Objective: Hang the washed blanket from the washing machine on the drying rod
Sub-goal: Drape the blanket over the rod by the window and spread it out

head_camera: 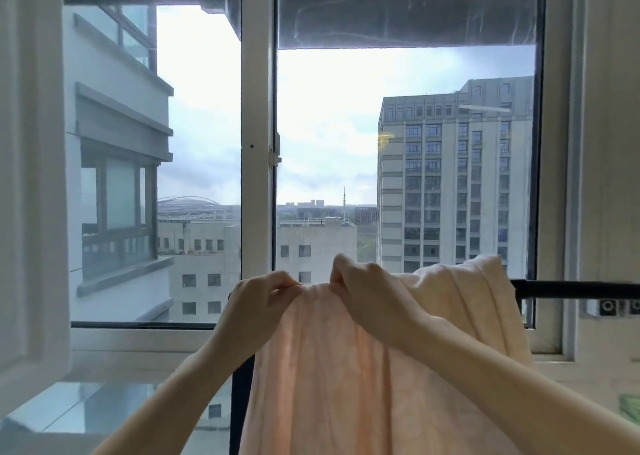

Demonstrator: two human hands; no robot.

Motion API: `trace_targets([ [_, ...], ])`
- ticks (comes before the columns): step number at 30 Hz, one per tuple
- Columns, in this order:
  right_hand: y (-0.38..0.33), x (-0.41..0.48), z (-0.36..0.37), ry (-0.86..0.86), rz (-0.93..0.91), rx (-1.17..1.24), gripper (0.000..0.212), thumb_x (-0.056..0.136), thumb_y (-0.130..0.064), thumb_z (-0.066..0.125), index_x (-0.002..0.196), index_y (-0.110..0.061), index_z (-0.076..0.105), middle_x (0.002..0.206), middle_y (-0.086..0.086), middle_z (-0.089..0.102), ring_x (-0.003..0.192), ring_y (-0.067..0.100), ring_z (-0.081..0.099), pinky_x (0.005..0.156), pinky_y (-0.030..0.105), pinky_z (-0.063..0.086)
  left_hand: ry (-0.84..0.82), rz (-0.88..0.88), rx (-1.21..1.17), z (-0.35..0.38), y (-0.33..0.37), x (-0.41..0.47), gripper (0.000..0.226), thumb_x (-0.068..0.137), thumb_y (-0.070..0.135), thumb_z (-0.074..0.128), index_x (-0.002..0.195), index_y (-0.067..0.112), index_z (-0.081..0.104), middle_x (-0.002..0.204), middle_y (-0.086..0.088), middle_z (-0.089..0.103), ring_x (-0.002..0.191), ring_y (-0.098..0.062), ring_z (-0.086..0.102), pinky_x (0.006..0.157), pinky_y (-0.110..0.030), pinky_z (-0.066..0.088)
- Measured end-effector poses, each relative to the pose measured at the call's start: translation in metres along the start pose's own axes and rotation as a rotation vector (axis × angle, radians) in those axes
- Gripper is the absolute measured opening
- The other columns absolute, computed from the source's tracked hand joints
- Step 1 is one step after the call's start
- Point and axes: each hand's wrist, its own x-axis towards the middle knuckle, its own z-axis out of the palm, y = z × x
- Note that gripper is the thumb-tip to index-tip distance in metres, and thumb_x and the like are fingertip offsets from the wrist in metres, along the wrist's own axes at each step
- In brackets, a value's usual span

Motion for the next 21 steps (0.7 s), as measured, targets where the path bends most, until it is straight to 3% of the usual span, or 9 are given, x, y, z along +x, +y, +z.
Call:
trace_targets([
  [4, 0.016, -0.002, -0.006, 0.013, 0.081, -0.083, 0.016, 0.099, -0.011, 0.045, 0.087, -0.02, 0.04, 0.067, -0.004, 0.059, 0.055, 0.012, 0.061, 0.051, 0.027, 0.049, 0.061, -0.003, 0.005, 0.001, -0.003, -0.001, 0.013, 0.093, 0.017, 0.059, 0.084, 0.026, 0.063, 0.068, 0.018, 0.062, 0.075, 0.009, 0.061, 0.065, -0.004, 0.044],
  [10, 0.038, -0.024, -0.044, -0.016, 0.139, -0.221, 0.014, 0.102, -0.016, 0.04, 0.09, -0.023, 0.042, 0.067, -0.01, 0.055, 0.051, -0.002, 0.05, 0.047, 0.01, 0.04, 0.089, 0.015, 0.001, 0.002, -0.007, 0.0, 0.016, 0.094, 0.013, 0.057, 0.082, 0.022, 0.062, 0.064, 0.012, 0.062, 0.069, -0.001, 0.062, 0.064, -0.019, 0.052],
  [14, 0.046, -0.033, -0.049, 0.017, 0.132, -0.286, 0.013, 0.102, -0.019, 0.041, 0.09, -0.024, 0.038, 0.064, -0.007, 0.055, 0.052, 0.001, 0.054, 0.05, 0.02, 0.047, 0.114, 0.062, 0.052, 0.006, -0.004, -0.001, 0.012, 0.093, 0.013, 0.058, 0.084, 0.02, 0.061, 0.063, 0.016, 0.059, 0.061, 0.001, 0.061, 0.058, -0.012, 0.05],
  [16, 0.047, -0.036, -0.047, 0.052, 0.118, -0.382, 0.013, 0.103, -0.029, 0.037, 0.091, -0.024, 0.038, 0.064, -0.009, 0.053, 0.052, 0.0, 0.051, 0.054, 0.021, 0.043, 0.126, 0.087, 0.111, 0.007, -0.003, -0.003, 0.011, 0.093, 0.014, 0.057, 0.086, 0.022, 0.061, 0.066, 0.016, 0.061, 0.057, 0.002, 0.059, 0.058, -0.011, 0.049],
  [19, 0.048, -0.038, -0.044, 0.112, 0.087, -0.458, 0.02, 0.102, -0.041, 0.03, 0.091, -0.027, 0.037, 0.07, -0.01, 0.054, 0.06, 0.004, 0.053, 0.064, 0.03, 0.048, 0.158, 0.151, 0.192, 0.01, 0.001, -0.003, 0.015, 0.092, 0.013, 0.058, 0.097, 0.023, 0.067, 0.082, 0.014, 0.07, 0.072, 0.003, 0.062, 0.083, -0.021, 0.049],
  [21, 0.048, -0.037, -0.043, 0.098, 0.082, -0.456, 0.021, 0.102, -0.042, 0.028, 0.091, -0.027, 0.038, 0.074, -0.01, 0.055, 0.065, 0.006, 0.055, 0.068, 0.033, 0.05, 0.151, 0.202, 0.21, 0.015, 0.01, -0.001, 0.018, 0.093, 0.016, 0.056, 0.1, 0.024, 0.07, 0.089, 0.014, 0.072, 0.077, 0.0, 0.065, 0.09, -0.029, 0.048],
])
